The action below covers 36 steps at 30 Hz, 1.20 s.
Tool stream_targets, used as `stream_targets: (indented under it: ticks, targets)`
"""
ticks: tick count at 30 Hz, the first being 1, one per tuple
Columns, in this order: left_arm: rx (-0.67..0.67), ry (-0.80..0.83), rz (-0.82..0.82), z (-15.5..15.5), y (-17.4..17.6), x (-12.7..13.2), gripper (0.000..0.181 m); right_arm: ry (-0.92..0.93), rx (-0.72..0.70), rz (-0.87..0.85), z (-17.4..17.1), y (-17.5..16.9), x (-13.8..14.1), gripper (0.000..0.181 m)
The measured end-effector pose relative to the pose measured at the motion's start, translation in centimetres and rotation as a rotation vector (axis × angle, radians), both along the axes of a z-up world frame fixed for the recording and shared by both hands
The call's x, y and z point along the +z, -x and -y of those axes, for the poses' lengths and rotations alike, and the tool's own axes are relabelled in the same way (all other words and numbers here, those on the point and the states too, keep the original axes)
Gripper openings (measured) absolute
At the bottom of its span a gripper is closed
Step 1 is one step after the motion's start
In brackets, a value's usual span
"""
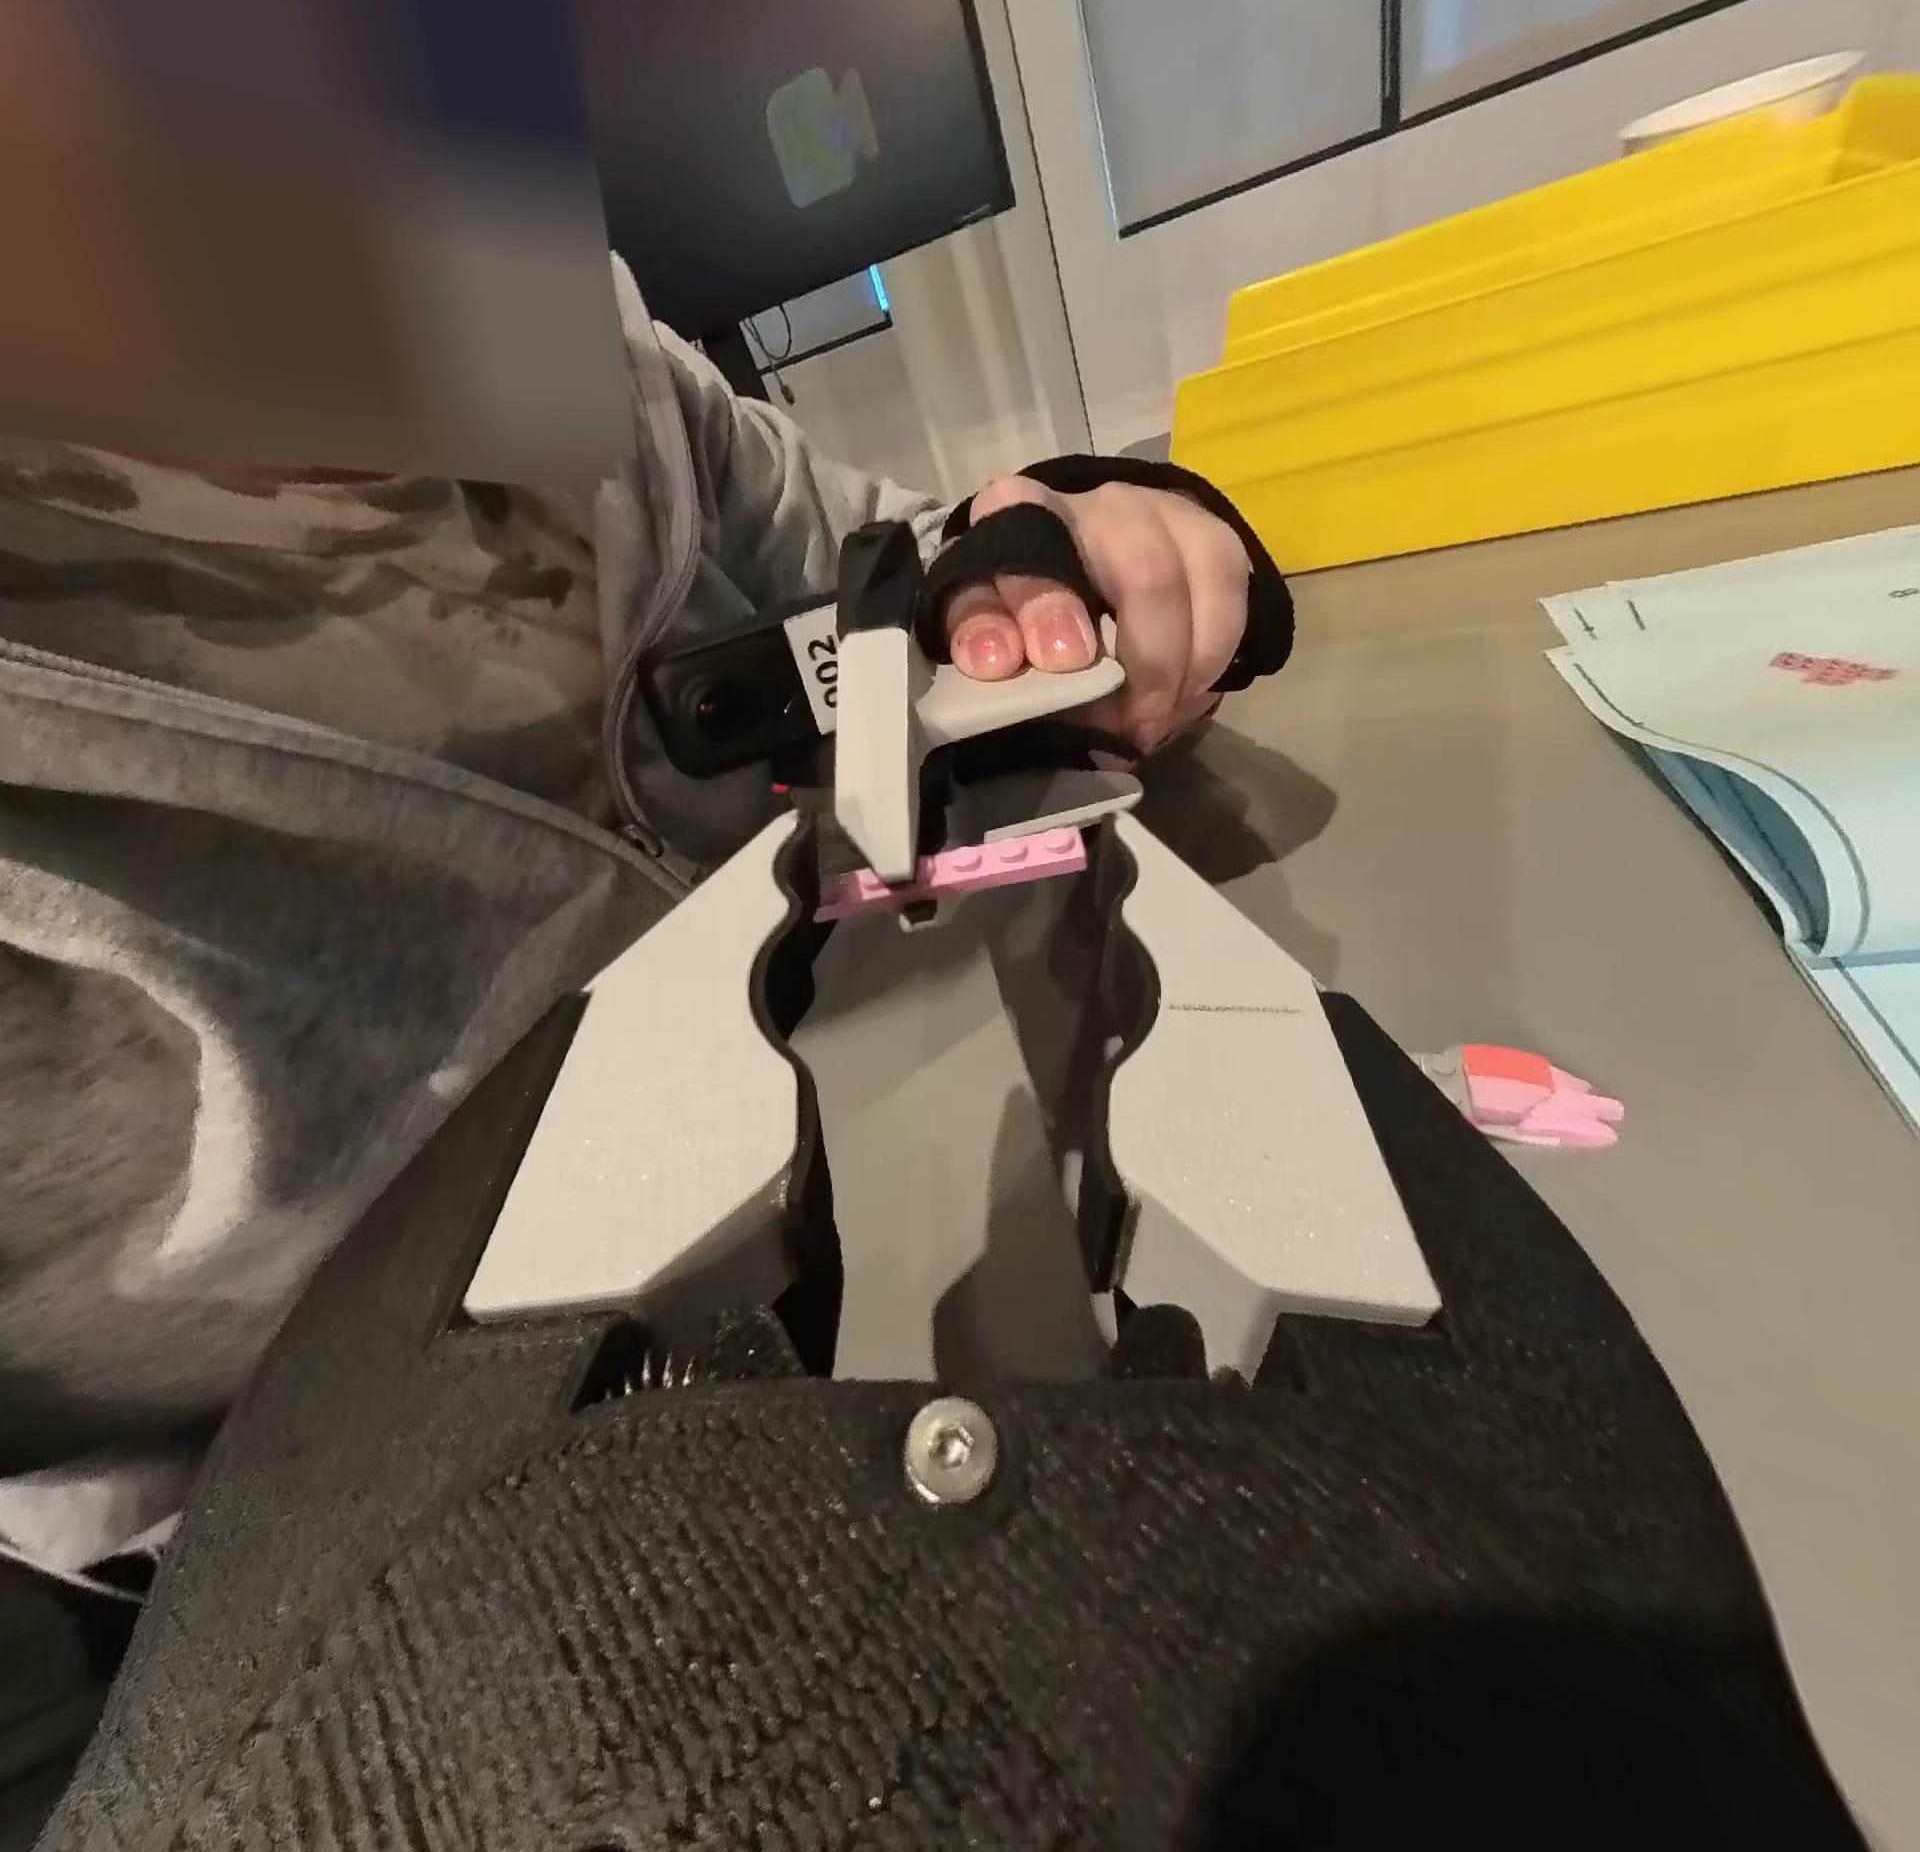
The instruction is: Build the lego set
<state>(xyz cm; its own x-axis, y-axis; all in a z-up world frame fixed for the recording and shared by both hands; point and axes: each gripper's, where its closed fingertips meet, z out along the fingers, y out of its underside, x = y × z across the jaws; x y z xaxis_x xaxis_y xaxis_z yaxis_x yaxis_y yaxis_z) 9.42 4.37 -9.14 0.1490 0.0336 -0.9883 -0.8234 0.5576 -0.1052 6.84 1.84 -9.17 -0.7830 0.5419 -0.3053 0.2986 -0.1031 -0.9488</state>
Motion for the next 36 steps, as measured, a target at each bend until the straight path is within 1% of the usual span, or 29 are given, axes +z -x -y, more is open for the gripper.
stream_targets:
  ticks: [7,10,11,12,13,14,16,18,20,23,27,29,34,36]
  targets:
    - [-0.016,0.027,-0.007,0.2,-0.2,-0.5,0.005,-0.065,0.023,0.011,0.2,-0.5,-0.7,0.05]
    - [-0.023,0.066,0.006,0.2,-0.4,-1.0,0.006,-0.117,0.028,0.012,0.0,-0.8,-1.2,0.049]
    - [-0.012,0.074,0.035,0.0,-0.2,-0.9,0.015,-0.137,0.01,0.023,-0.5,-0.9,-1.3,0.049]
    - [-0.003,0.083,0.064,-0.2,0.0,-0.6,0.026,-0.169,-0.035,0.028,-1.6,-0.9,-1.5,0.049]
    - [0.004,0.109,0.097,-0.4,0.4,-0.5,0.033,-0.208,-0.1,0.024,-3.1,-0.9,-1.5,0.049]
    - [0.008,0.144,0.141,-0.6,0.7,-0.3,0.035,-0.259,-0.181,0.033,-4.9,-1.0,-1.8,0.049]
    - [0.029,0.213,0.243,-1.2,1.8,0.2,0.038,-0.381,-0.344,0.098,-9.2,-1.7,-3.2,0.049]
    - [0.051,0.261,0.342,-1.9,3.1,0.8,0.038,-0.426,-0.466,0.167,-12.6,-2.7,-4.4,0.049]
    - [0.069,0.288,0.439,-2.4,4.4,1.5,0.036,-0.428,-0.5,0.205,-13.9,-3.3,-5.2,0.049]
    - [0.095,0.316,0.563,-3.1,6.1,2.3,0.033,-0.427,-0.409,0.213,-12.2,-3.0,-6.1,0.049]
    - [0.092,0.361,0.68,-3.6,7.5,2.8,0.031,-0.565,-0.298,0.269,-9.6,-2.5,-8.6,0.049]
    - [0.089,0.376,0.718,-3.7,7.8,2.9,0.03,-0.649,-0.303,0.306,-9.9,-2.6,-9.8,0.05]
    - [0.072,0.422,0.804,-3.9,8.1,3.0,0.032,-0.695,-0.332,0.293,-10.6,-2.7,-9.8,0.05]
    - [0.074,0.43,0.813,-4.0,8.2,2.9,0.033,-0.692,-0.339,0.274,-10.5,-2.5,-9.5,0.062]
